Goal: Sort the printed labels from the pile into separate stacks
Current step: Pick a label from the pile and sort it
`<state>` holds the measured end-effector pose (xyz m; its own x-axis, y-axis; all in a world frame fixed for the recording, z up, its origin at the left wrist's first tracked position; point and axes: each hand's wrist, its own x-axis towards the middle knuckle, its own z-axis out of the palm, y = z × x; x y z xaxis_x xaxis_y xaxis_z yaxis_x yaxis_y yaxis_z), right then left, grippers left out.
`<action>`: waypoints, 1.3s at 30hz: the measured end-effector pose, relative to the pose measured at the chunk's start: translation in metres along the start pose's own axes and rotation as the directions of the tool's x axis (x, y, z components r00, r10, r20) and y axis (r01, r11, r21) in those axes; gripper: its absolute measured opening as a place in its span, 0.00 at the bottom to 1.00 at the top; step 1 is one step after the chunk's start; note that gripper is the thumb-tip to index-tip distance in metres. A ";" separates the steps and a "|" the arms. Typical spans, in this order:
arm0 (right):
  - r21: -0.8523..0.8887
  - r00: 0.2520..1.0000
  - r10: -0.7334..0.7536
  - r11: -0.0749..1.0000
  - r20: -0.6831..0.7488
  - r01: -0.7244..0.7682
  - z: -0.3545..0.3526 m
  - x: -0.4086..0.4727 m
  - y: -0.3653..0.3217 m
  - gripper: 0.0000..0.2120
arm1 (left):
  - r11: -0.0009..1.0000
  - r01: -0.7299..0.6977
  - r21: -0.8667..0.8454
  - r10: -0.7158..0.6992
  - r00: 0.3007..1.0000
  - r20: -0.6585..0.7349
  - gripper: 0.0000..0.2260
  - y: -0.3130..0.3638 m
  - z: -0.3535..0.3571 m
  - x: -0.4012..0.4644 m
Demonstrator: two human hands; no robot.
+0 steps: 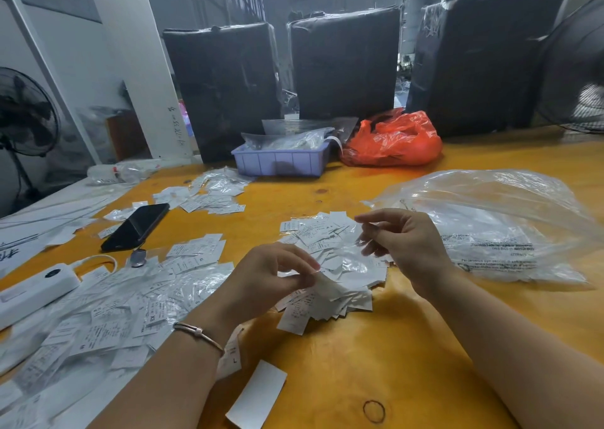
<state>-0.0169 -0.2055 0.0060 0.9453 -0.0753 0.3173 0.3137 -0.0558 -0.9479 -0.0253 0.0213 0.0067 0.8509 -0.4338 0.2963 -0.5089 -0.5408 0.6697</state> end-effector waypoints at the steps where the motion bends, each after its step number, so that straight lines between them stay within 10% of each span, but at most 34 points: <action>1: -0.003 1.000 0.001 1.000 0.008 -0.001 -0.001 0.001 0.001 0.10 | 1.000 0.000 -0.022 0.000 1.000 -0.002 0.03 0.000 -0.001 0.000; 21: -0.331 0.904 0.012 0.933 0.428 0.144 0.017 -0.012 -0.006 0.10 | 0.969 0.053 -0.241 -0.058 0.998 -0.014 0.06 0.010 -0.002 -0.003; 25: -0.237 0.893 0.028 0.968 0.449 0.088 0.018 -0.016 -0.010 0.23 | 0.952 0.076 -0.297 -0.098 0.993 -0.061 0.04 0.010 0.001 -0.002; 31: -0.203 0.915 -0.005 0.975 0.403 0.094 0.015 -0.013 -0.008 0.02 | 0.874 0.086 -0.478 -0.137 0.988 -0.073 0.06 0.010 -0.001 -0.004; 39: 0.171 0.864 0.097 0.963 0.495 -0.206 0.012 -0.011 -0.013 0.10 | 0.877 0.144 -0.458 -0.170 0.985 -0.017 0.16 0.015 -0.003 -0.004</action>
<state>-0.0300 -0.1920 0.0151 0.8910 0.4221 0.1673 0.1223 0.1317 -0.9837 -0.0356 0.0171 0.0173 0.9271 -0.3235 0.1893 -0.2644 -0.2066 0.9420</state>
